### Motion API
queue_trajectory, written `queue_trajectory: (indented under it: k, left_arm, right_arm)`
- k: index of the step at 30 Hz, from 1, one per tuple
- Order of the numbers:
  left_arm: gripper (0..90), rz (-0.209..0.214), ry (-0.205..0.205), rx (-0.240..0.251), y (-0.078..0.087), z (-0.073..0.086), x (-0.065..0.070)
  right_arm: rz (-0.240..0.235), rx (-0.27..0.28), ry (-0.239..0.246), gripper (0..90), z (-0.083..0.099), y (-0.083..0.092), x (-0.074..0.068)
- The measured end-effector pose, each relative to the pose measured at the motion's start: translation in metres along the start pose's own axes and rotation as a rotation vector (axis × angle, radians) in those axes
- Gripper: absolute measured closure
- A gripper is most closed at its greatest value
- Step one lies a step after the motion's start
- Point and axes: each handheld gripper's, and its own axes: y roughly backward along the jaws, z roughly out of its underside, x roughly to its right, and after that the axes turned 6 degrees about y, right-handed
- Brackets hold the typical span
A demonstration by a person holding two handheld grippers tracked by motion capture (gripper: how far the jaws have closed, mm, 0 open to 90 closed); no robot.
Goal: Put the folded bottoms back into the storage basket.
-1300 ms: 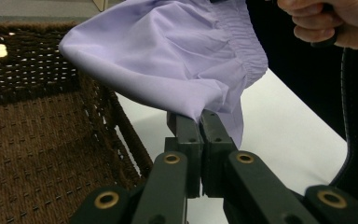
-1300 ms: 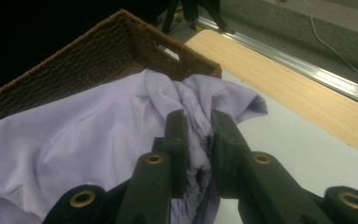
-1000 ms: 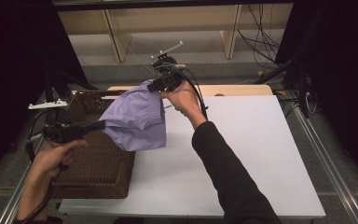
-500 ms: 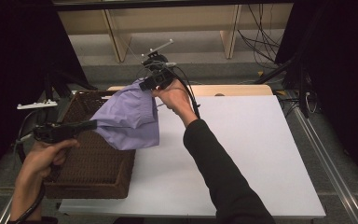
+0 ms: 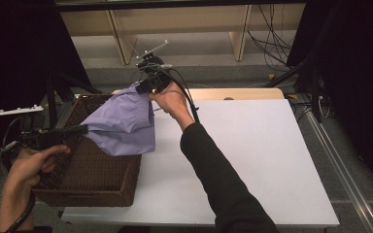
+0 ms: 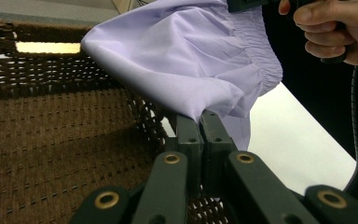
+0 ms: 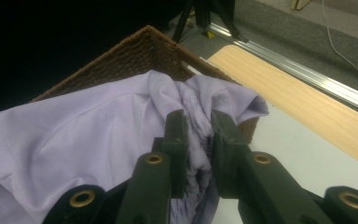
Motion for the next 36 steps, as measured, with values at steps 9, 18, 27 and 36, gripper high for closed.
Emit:
queue_trajectory:
  k: [9, 18, 27, 36]
  left_arm:
    - [88.2, -0.016, 0.017, 0.016, 0.014, 0.0, -0.013]
    - [88.2, -0.031, 0.034, 0.02, 0.022, 0.001, -0.023]
    - [88.2, -0.043, 0.049, 0.028, 0.029, 0.003, -0.031]
    - [88.2, -0.063, 0.06, 0.022, 0.031, 0.004, -0.039]
  right_arm:
    - [-0.014, 0.001, -0.006, 78.7, -0.004, -0.013, -0.009]
    - [-0.017, 0.006, 0.001, 78.7, -0.008, -0.023, -0.018]
    - [-0.021, 0.012, 0.002, 78.6, -0.009, -0.03, -0.025]
    - [-0.018, 0.009, 0.006, 78.6, -0.008, -0.037, -0.03]
